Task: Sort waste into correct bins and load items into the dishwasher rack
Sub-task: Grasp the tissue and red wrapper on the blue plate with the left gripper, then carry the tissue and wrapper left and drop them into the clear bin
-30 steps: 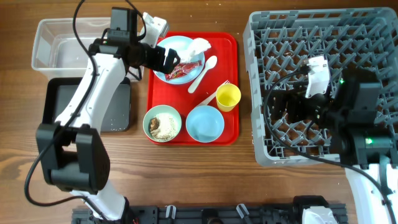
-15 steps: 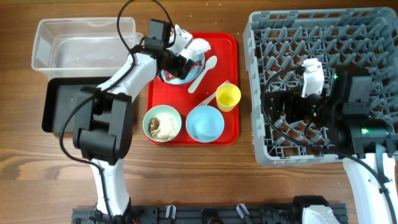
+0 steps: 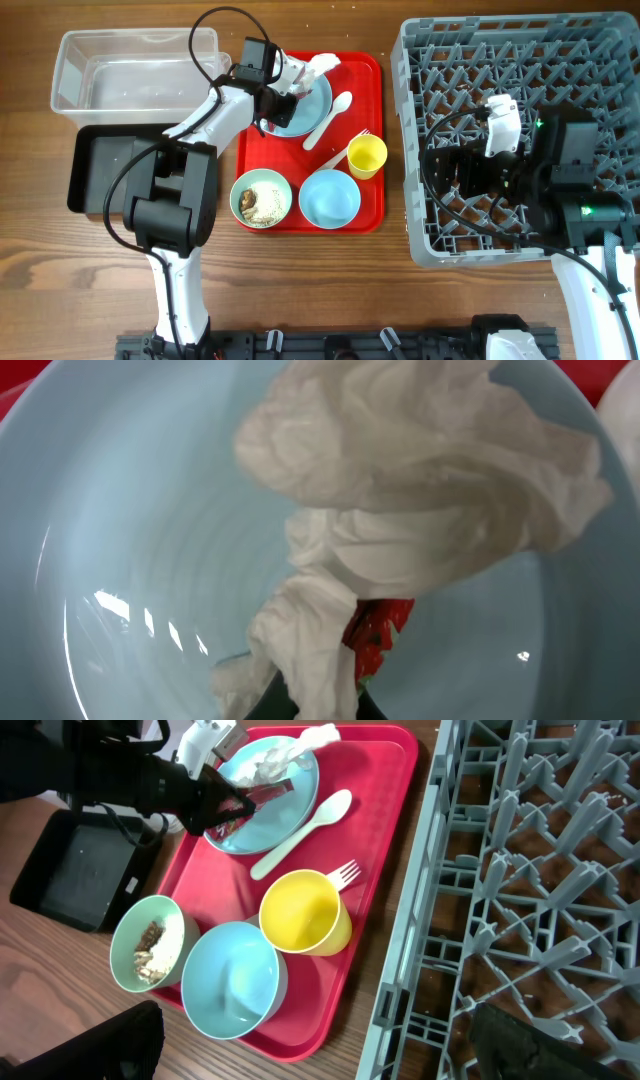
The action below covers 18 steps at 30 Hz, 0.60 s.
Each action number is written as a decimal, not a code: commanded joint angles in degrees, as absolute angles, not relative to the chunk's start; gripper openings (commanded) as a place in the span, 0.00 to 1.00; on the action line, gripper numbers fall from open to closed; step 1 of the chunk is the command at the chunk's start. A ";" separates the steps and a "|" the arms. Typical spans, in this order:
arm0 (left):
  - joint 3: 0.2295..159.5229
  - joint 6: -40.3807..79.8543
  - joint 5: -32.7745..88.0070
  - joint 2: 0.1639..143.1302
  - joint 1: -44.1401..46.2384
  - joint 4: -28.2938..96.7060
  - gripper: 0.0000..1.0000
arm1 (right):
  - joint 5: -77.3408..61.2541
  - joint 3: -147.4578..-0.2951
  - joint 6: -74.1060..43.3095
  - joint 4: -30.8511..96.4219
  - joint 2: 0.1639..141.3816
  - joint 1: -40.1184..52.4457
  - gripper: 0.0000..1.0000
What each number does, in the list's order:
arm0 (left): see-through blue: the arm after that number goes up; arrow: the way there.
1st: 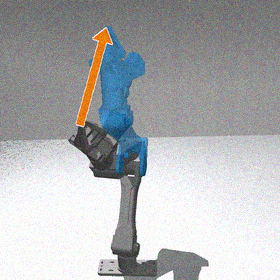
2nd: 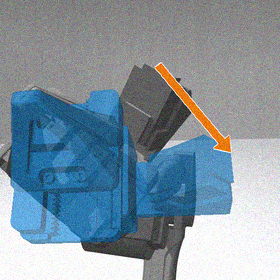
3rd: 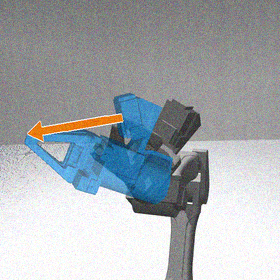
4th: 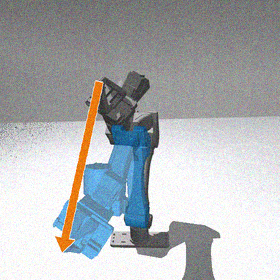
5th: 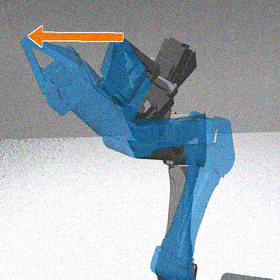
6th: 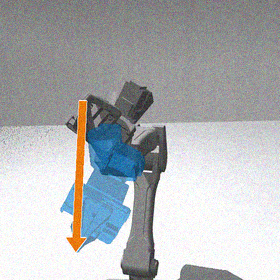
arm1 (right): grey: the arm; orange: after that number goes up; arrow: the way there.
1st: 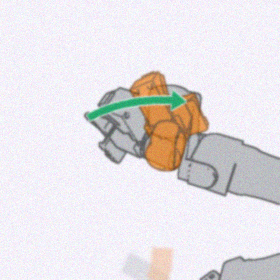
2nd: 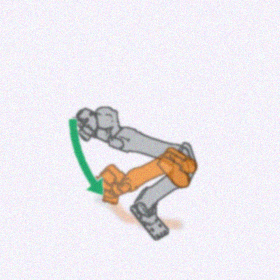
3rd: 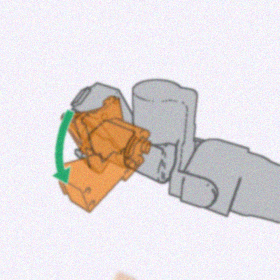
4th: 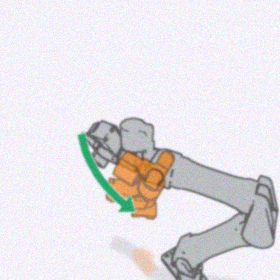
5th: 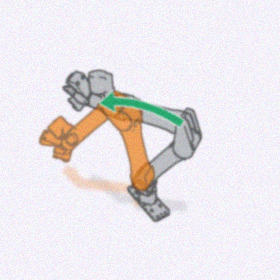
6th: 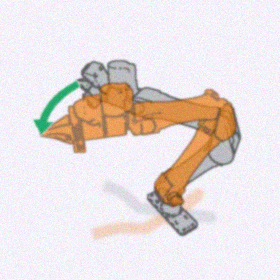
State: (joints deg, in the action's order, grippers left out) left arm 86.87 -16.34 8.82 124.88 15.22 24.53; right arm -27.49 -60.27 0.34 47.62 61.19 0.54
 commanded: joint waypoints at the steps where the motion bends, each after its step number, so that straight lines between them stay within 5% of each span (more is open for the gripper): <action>1: 88.14 -11.14 8.82 124.05 15.11 26.83 0.04 | -28.38 -61.17 1.30 47.66 61.41 0.51 1.00; 9: 96.14 3.92 4.80 101.95 6.00 39.66 0.04 | -28.40 -61.17 1.32 46.76 61.41 0.51 1.00; 15: 95.57 5.93 4.82 109.03 -7.75 35.22 0.06 | -28.40 -61.17 1.30 46.78 61.41 0.51 1.00; 16: 95.57 6.52 4.84 111.07 -8.88 34.02 0.11 | -28.38 -61.17 1.30 46.78 61.41 0.51 1.00; 18: 95.57 6.55 4.86 114.78 -10.31 33.30 0.47 | -28.38 -61.17 1.30 46.78 61.41 0.51 1.00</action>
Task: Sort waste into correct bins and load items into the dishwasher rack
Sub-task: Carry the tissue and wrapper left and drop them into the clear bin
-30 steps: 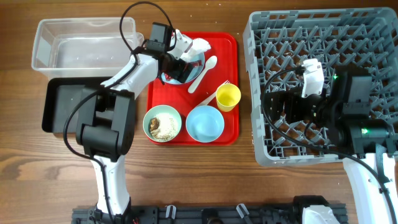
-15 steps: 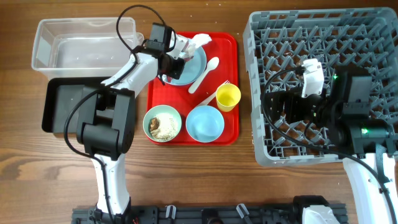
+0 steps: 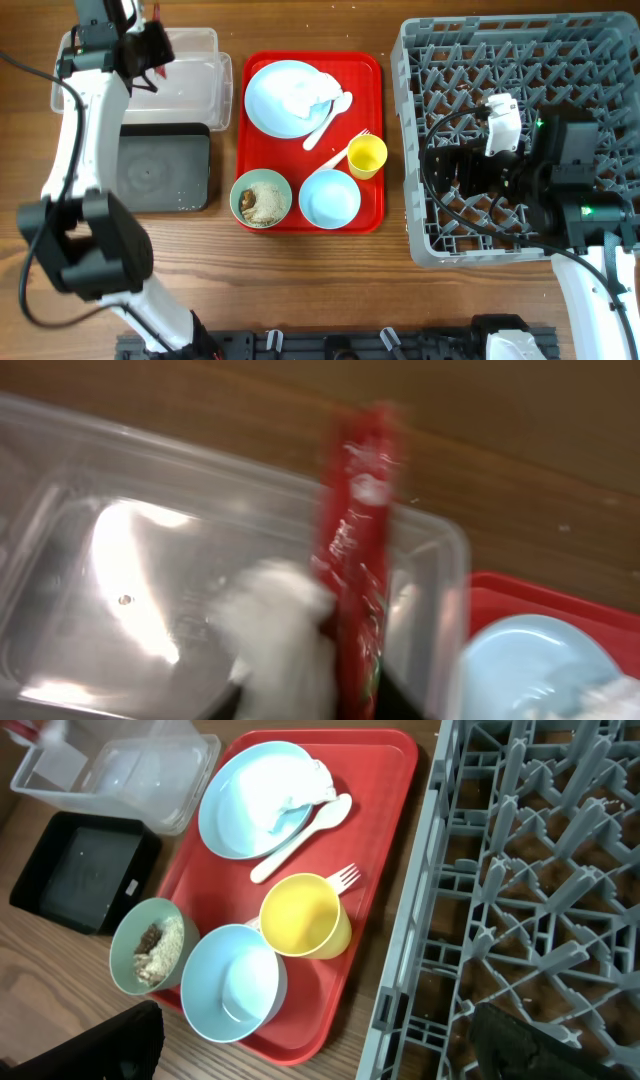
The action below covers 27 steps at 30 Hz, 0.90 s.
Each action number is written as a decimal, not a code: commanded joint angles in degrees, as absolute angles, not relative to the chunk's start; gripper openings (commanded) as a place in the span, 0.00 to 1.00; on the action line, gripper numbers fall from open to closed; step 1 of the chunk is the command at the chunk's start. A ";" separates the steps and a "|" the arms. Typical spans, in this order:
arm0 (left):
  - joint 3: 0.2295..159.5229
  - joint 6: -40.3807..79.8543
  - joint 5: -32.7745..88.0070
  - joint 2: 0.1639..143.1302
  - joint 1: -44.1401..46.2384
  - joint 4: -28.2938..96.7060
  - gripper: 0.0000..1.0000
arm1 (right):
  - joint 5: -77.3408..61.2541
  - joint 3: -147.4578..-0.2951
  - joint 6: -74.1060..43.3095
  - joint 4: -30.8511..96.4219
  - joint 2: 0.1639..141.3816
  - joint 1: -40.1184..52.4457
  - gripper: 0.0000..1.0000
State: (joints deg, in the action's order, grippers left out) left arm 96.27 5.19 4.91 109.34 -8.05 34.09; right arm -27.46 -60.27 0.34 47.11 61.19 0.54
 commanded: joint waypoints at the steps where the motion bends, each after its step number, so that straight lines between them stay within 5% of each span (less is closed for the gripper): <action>1: 95.57 6.52 5.04 116.01 -10.41 33.63 0.83 | -28.38 -61.17 1.30 46.78 61.41 0.51 1.00; 2: 95.57 6.50 5.08 116.73 -10.39 33.93 1.00 | -28.38 -61.17 1.32 46.78 61.41 0.51 0.99; 7: 97.93 5.82 8.08 113.03 -7.94 33.67 1.00 | -28.40 -61.17 1.30 47.05 61.41 0.51 1.00; 11: 98.26 -7.79 11.27 110.24 3.33 35.46 1.00 | -28.40 -61.17 1.30 47.09 61.41 0.51 1.00; 15: 98.26 -12.51 6.76 117.62 14.39 34.46 1.00 | -28.40 -61.17 1.30 47.59 61.41 0.51 1.00; 21: 98.26 -12.49 6.76 127.70 18.65 32.25 0.96 | -28.40 -61.14 1.30 47.70 61.41 0.51 1.00; 25: 98.26 -12.47 6.79 132.16 18.65 32.40 0.82 | -28.40 -61.12 1.30 47.94 61.41 0.51 1.00; 26: 98.26 -12.45 6.81 132.49 18.70 32.53 0.65 | -28.38 -61.12 1.30 47.99 61.41 0.51 1.00; 27: 98.26 -12.43 6.96 132.49 18.70 32.53 0.33 | -28.38 -61.12 1.34 48.03 61.41 0.51 1.00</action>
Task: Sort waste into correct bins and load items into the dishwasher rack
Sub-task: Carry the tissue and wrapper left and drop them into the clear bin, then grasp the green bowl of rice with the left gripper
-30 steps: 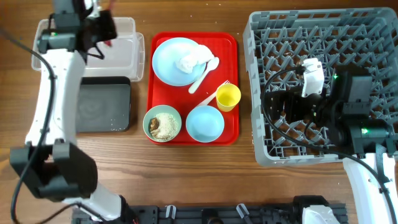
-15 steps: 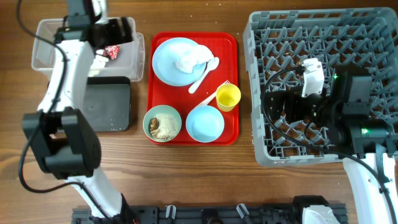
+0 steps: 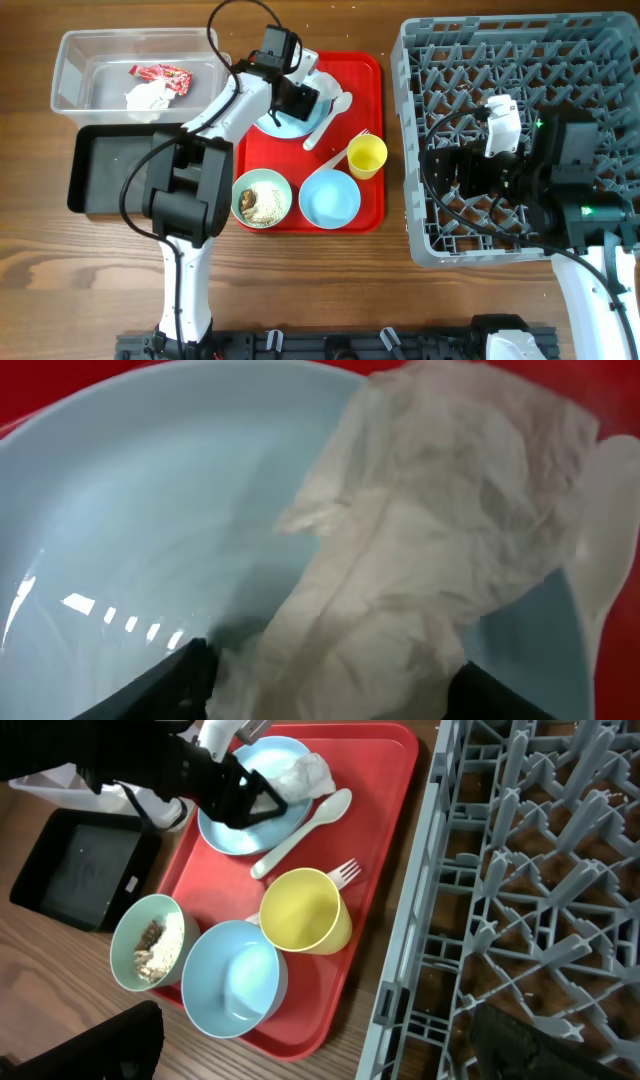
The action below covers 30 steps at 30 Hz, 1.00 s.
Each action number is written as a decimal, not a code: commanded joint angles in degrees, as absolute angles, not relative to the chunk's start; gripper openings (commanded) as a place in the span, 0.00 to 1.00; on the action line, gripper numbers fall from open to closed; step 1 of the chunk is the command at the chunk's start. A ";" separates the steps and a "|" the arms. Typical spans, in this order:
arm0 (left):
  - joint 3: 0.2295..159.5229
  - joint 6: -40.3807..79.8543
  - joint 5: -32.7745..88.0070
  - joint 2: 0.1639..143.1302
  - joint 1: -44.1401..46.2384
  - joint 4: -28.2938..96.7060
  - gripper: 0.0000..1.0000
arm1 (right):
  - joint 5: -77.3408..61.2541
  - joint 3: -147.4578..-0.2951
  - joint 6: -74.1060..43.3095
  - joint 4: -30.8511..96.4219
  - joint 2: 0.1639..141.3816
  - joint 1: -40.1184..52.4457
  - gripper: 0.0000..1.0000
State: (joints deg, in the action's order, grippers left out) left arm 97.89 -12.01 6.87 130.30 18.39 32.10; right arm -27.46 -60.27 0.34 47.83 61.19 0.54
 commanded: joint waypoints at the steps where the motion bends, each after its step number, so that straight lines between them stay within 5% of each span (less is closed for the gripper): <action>1: 98.28 -12.38 6.94 132.40 18.70 32.53 0.09 | -28.38 -61.12 1.34 48.05 61.41 0.51 1.00; 7: 102.35 -1.85 4.60 116.36 14.52 38.13 0.04 | -28.38 -61.12 1.32 48.10 61.41 0.51 1.00; 13: 101.86 -1.85 4.64 107.61 -2.22 44.01 0.07 | -28.40 -61.12 1.28 47.88 61.41 0.51 0.99; 15: 101.08 -1.87 4.62 113.10 -6.81 43.99 0.17 | -28.38 -61.12 1.30 47.83 61.41 0.51 1.00; 17: 101.08 -1.83 5.04 119.87 -9.54 44.01 0.67 | -28.38 -61.12 1.30 47.83 61.41 0.51 1.00; 20: 101.38 -0.56 5.08 119.92 -9.50 43.99 1.00 | -28.38 -61.12 1.30 47.64 61.41 0.51 1.00; 30: 103.53 0.16 25.47 96.23 -7.49 65.14 1.00 | -28.40 -61.12 1.28 47.81 61.41 0.51 1.00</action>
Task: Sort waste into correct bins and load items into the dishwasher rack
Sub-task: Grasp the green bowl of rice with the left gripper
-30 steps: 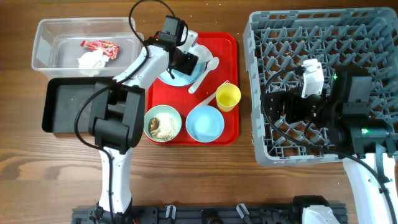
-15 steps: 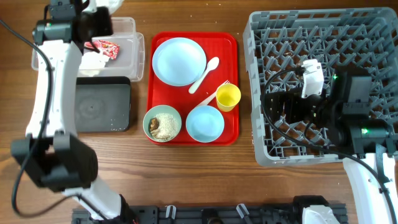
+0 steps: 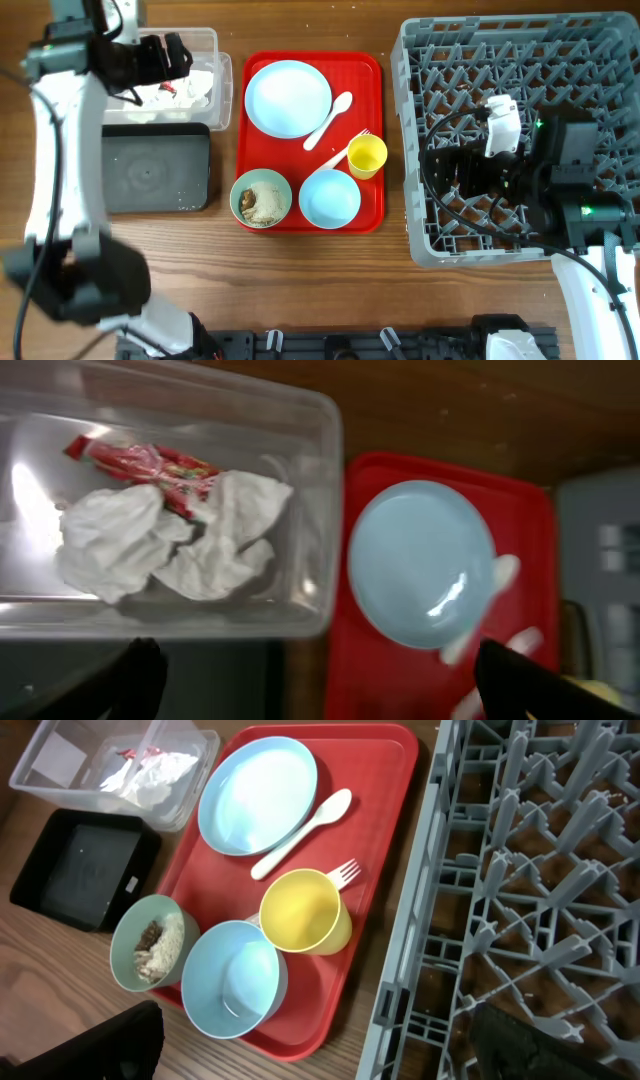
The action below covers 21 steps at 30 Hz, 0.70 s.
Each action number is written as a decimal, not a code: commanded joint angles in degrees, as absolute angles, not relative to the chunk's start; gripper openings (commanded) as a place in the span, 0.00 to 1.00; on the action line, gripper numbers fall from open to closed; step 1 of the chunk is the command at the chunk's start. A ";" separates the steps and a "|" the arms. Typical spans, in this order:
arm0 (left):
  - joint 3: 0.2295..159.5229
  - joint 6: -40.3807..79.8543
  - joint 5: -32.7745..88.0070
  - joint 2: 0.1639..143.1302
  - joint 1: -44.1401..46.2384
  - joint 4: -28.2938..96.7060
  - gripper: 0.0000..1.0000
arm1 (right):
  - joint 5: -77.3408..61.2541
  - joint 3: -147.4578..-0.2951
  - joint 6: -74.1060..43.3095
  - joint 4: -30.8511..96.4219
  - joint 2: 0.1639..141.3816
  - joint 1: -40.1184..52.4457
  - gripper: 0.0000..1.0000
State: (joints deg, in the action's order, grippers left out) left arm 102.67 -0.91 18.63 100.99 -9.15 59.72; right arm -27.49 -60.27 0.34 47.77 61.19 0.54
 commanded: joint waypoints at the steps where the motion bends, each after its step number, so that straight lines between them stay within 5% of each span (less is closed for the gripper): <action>1: 103.53 0.60 25.50 95.37 -6.61 68.14 1.00 | -28.40 -61.12 1.28 48.05 61.41 0.51 1.00; 8: 99.11 22.81 8.60 93.45 11.42 86.04 1.00 | -28.40 -61.12 1.28 48.80 61.41 0.51 1.00; 13: 81.58 37.58 3.90 93.54 28.27 69.06 0.92 | -28.40 -61.12 1.28 48.97 61.41 0.51 1.00; 21: 60.82 44.40 -0.62 94.59 30.33 43.62 0.60 | -28.40 -61.10 1.30 50.37 61.41 0.51 1.00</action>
State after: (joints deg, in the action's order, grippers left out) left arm 64.55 42.78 1.50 94.02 30.39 47.97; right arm -27.46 -60.27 0.34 50.35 61.19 0.54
